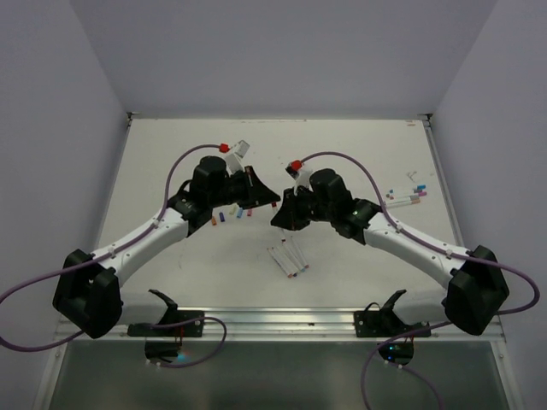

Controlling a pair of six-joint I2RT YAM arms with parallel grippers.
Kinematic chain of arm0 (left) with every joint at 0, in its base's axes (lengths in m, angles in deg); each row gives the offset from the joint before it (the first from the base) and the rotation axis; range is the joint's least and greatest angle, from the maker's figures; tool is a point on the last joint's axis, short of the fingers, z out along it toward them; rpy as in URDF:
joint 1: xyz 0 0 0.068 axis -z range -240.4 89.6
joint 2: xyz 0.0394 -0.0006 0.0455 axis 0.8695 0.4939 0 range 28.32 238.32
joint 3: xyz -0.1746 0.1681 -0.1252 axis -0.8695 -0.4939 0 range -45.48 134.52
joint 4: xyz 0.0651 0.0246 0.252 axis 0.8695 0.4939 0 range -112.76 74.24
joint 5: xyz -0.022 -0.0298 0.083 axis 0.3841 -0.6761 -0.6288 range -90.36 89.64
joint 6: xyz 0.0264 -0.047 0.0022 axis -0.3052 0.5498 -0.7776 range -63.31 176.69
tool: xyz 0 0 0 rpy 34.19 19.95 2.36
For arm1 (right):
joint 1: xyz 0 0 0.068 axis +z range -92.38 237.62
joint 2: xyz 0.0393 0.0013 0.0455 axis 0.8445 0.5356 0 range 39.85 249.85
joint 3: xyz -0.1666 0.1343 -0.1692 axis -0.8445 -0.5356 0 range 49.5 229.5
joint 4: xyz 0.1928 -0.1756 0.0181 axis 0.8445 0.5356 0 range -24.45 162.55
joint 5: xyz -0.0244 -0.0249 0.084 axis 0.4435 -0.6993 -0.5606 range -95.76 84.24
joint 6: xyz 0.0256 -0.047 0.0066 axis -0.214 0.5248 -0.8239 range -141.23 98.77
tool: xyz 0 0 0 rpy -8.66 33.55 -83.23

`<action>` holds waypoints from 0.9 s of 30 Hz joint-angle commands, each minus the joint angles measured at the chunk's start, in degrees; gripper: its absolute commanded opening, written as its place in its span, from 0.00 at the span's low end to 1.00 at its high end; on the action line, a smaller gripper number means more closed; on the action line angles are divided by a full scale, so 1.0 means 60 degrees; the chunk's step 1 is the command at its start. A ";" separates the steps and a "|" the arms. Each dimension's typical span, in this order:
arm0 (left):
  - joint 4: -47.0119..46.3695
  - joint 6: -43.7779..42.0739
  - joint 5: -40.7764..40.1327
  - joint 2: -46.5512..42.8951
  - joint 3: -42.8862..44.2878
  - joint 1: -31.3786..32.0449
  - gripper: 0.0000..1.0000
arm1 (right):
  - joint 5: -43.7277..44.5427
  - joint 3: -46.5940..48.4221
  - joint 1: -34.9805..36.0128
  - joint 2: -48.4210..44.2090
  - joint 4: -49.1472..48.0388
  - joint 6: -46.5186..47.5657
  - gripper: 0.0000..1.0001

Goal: Open the pen caps

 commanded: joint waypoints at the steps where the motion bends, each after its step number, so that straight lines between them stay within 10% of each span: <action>1: 0.1772 -0.1401 -0.1367 0.0345 0.1179 0.0088 0.00 | 0.3310 0.1041 0.0997 0.0221 0.1970 0.0886 0.00; 5: 0.1978 -0.1638 -0.2246 0.0681 0.1297 0.0190 0.00 | 0.8941 0.1571 0.2110 0.1056 0.3188 0.0960 0.00; 9: 0.2053 -0.1770 -0.2351 0.1339 0.1415 0.0264 0.00 | 1.0405 0.1397 0.2554 0.1438 0.3045 0.0960 0.00; 27: 0.2125 -0.2531 -0.2629 0.3609 0.1985 0.0249 0.00 | 0.6863 -0.0127 0.1001 0.1247 0.3088 0.1019 0.00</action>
